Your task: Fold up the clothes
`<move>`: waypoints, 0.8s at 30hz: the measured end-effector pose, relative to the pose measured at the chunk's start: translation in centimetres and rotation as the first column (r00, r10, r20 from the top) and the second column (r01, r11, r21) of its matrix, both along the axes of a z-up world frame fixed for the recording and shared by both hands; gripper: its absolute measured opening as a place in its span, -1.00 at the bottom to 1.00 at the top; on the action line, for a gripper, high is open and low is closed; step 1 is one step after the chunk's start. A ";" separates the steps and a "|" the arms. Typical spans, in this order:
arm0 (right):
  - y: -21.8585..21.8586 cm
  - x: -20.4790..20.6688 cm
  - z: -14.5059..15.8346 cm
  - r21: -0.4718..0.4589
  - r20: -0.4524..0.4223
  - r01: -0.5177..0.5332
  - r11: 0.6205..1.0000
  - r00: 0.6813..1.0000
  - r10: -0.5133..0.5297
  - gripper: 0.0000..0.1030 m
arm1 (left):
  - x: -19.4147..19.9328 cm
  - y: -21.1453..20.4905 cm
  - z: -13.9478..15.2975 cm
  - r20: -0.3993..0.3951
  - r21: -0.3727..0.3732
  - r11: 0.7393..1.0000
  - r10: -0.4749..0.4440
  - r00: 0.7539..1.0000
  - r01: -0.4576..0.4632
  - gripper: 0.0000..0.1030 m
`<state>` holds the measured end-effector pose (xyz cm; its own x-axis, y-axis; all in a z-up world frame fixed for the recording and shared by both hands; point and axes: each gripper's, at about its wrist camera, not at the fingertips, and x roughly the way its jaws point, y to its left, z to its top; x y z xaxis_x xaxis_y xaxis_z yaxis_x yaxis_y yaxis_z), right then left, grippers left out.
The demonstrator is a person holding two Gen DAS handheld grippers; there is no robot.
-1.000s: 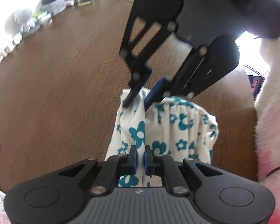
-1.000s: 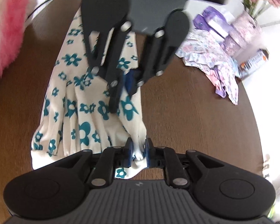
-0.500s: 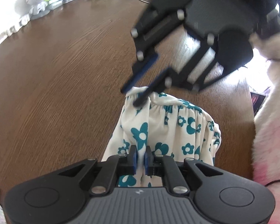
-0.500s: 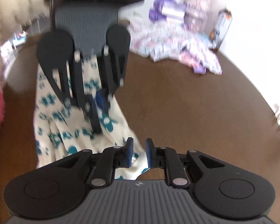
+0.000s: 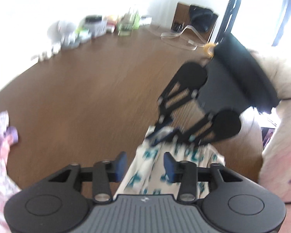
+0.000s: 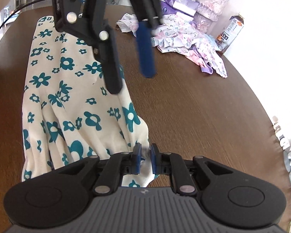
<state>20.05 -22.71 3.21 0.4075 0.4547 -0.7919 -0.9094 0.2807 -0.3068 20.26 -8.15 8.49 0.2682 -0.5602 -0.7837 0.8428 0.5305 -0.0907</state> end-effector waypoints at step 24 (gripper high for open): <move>-1.1 0.4 1.4 0.128 -0.102 0.144 0.981 0.986 -0.131 -0.77 | -1.2 -2.2 -4.6 -0.008 0.102 0.994 0.049 0.999 -0.048 -0.89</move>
<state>20.42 -23.81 4.60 0.4015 0.5046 -0.7643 -0.8819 0.4381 -0.1741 19.08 -10.38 3.89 0.2849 -0.4642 -0.8387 0.8153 0.5775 -0.0428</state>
